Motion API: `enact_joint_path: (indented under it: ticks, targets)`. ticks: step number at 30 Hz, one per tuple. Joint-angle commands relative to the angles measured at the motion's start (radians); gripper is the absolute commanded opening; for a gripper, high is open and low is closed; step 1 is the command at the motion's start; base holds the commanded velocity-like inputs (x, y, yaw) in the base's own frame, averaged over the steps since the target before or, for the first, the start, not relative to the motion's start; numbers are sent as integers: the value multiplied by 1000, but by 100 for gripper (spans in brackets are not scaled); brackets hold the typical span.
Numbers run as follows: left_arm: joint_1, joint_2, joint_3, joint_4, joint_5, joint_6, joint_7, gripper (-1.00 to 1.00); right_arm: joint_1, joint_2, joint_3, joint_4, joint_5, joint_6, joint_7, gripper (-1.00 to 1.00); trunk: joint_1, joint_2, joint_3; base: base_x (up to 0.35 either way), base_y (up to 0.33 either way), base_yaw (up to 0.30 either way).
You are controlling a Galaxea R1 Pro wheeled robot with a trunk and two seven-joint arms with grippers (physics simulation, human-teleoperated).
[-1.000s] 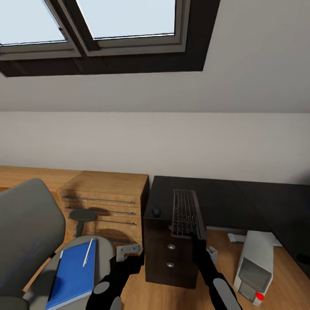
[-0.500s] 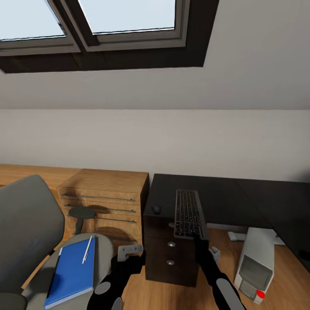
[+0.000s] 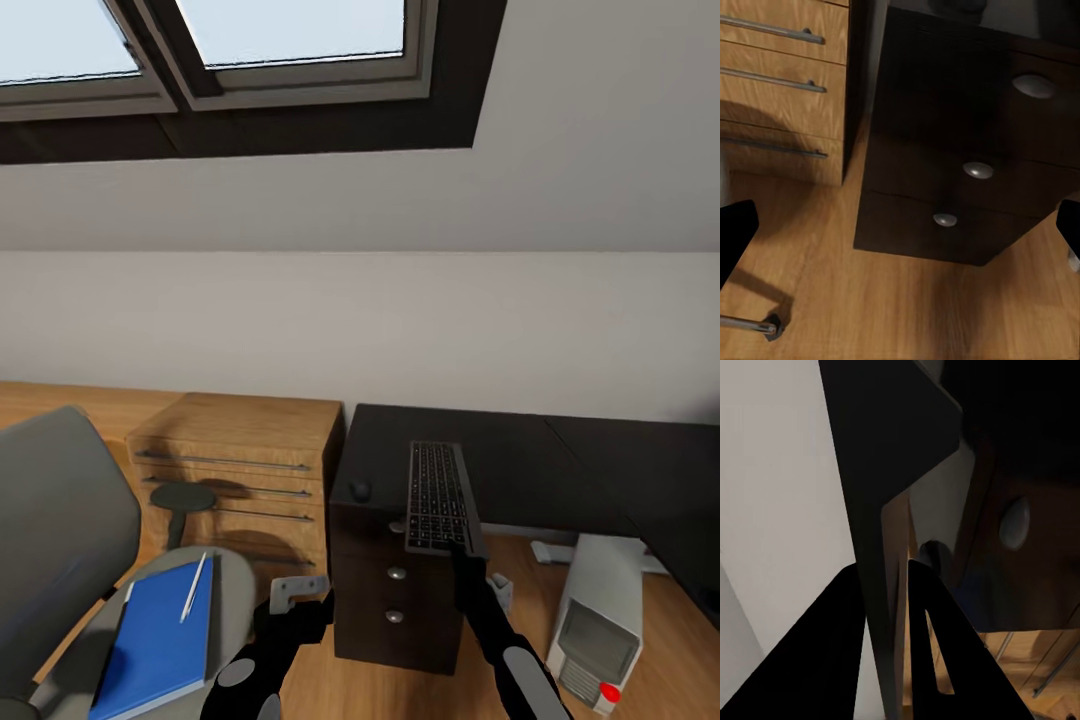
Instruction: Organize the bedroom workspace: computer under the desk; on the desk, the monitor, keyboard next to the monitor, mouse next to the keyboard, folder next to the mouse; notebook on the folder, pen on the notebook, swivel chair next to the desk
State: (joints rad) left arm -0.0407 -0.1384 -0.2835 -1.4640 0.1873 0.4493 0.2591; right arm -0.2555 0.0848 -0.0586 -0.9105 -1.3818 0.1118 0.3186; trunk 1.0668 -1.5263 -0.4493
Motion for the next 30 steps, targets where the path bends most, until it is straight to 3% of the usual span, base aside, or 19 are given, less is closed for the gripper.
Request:
enact_joint_path:
  ticks: [1,10,28,29,30]
  targets:
    - [-1,0,-2,-1,11,3,9,100,-1,1,-4,0,-13,11,7,-100,0,-1,-1,201,-28,0]
    - [-1,0,-1,1,11,3,9,100,-1,1,-4,1,-13,11,7,-100,0,-1,-1,216,-6,0]
    - [-1,0,0,1,11,3,9,100,-1,1,-4,1,-11,11,5,-100,0,-1,-1,76,0,0]
    - [-1,0,0,1,11,3,9,100,-1,1,-4,1,-10,11,5,100,0,-1,-1,2,0,0]
    - [-1,0,0,1,11,3,9,100,-1,1,-4,1,-10,11,5,100,0,-1,-1,2,0,0]
